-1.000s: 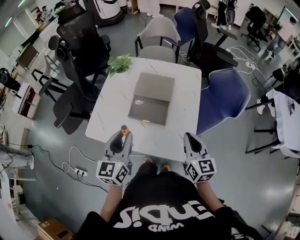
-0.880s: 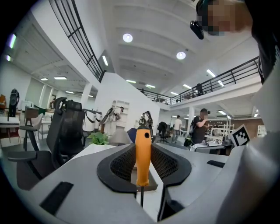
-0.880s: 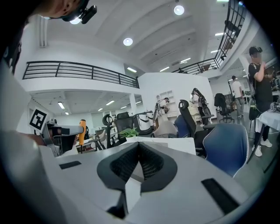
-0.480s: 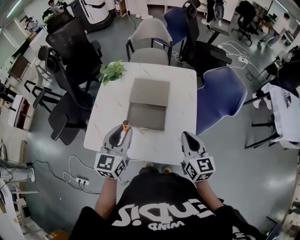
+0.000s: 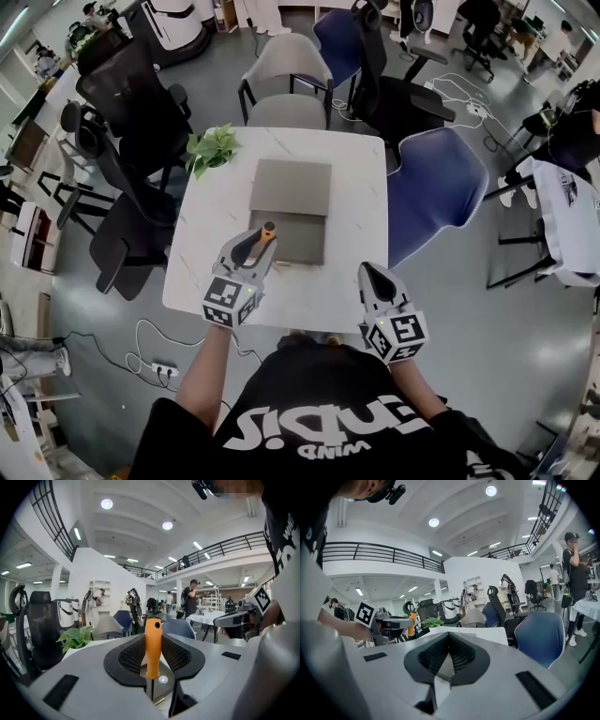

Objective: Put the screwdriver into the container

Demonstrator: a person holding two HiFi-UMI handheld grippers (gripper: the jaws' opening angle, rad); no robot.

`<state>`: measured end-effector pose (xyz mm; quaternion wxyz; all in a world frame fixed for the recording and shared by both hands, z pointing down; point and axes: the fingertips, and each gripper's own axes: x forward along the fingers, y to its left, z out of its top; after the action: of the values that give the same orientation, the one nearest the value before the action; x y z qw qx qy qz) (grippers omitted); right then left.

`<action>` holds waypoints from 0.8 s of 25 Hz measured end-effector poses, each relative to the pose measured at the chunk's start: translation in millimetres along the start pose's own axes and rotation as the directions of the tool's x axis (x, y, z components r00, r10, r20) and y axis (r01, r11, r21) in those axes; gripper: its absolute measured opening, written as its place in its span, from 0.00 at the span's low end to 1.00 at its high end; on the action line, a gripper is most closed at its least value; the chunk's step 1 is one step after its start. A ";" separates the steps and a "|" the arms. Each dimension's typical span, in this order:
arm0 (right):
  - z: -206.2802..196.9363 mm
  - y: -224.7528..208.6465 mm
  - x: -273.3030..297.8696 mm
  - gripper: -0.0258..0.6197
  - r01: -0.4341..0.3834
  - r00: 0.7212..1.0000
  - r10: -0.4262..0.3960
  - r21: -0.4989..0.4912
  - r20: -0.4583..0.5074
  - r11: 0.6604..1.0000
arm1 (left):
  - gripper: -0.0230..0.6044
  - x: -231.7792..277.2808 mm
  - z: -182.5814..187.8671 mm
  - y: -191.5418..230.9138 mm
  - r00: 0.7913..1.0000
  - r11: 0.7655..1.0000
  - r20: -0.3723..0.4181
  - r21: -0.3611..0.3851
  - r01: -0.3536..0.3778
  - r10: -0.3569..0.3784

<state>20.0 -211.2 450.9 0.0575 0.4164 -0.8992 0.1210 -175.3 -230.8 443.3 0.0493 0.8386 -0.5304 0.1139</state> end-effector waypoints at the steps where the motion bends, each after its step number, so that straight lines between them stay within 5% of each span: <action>1: -0.2 0.1 1.8 0.06 0.000 1.000 0.000 0.000 0.000 1.000 | 0.22 6.3 -2.0 2.4 1.000 1.000 -0.011 0.015 0.010 -0.010; 9: -1.5 -4.1 11.4 0.06 0.015 1.000 -0.015 0.007 -0.012 1.000 | 0.22 61.0 -24.3 13.4 0.985 0.984 -0.140 0.129 0.119 -0.101; 20: -12.2 -19.5 11.8 0.06 0.093 0.995 -0.092 0.039 -0.025 0.995 | 0.22 106.4 -99.4 11.8 0.913 0.936 -0.359 0.213 0.281 -0.193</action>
<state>27.2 -228.8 468.3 0.0651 0.4573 -0.8757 0.1410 -155.9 -309.2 565.1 0.0410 0.8649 -0.3883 0.3153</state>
